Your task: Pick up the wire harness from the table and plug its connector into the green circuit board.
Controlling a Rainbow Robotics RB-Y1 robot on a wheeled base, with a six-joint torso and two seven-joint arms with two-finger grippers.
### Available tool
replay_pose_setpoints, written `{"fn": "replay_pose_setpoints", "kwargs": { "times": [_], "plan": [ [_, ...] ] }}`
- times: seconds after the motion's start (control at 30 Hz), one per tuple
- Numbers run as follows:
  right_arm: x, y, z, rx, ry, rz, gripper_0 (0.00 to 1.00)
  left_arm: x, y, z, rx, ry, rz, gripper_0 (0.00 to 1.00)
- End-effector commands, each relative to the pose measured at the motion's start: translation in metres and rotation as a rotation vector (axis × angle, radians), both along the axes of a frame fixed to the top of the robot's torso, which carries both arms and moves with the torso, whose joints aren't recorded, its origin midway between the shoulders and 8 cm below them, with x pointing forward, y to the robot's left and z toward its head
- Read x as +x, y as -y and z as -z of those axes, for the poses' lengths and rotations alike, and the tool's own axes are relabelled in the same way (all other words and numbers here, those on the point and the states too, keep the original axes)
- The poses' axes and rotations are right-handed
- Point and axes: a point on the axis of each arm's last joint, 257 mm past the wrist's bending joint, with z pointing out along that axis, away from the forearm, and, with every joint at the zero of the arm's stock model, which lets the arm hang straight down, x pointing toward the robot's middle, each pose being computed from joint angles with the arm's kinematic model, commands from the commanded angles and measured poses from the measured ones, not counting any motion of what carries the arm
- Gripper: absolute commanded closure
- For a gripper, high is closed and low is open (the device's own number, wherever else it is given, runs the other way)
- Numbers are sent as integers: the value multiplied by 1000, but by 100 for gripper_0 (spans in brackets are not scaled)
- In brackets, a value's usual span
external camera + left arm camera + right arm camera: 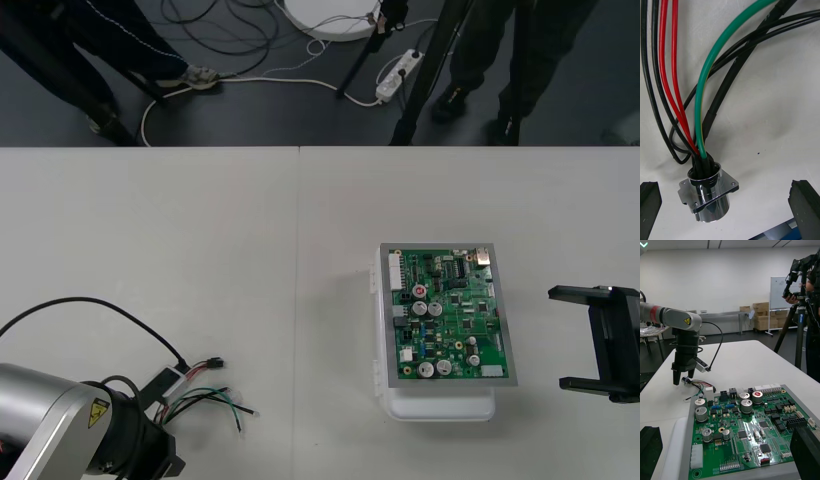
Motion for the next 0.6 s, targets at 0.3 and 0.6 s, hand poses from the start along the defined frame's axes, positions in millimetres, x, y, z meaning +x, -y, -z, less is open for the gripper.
{"fn": "replay_pose_setpoints", "kwargs": {
  "times": [0.3,0.6],
  "plan": [
    [-4,3,3,23,-45,13,0,14,-5,5,6,5,3,0],
    [-5,5,0,-17,-101,-29,0,19,7,3,-23,17,-7,0]
  ]
}}
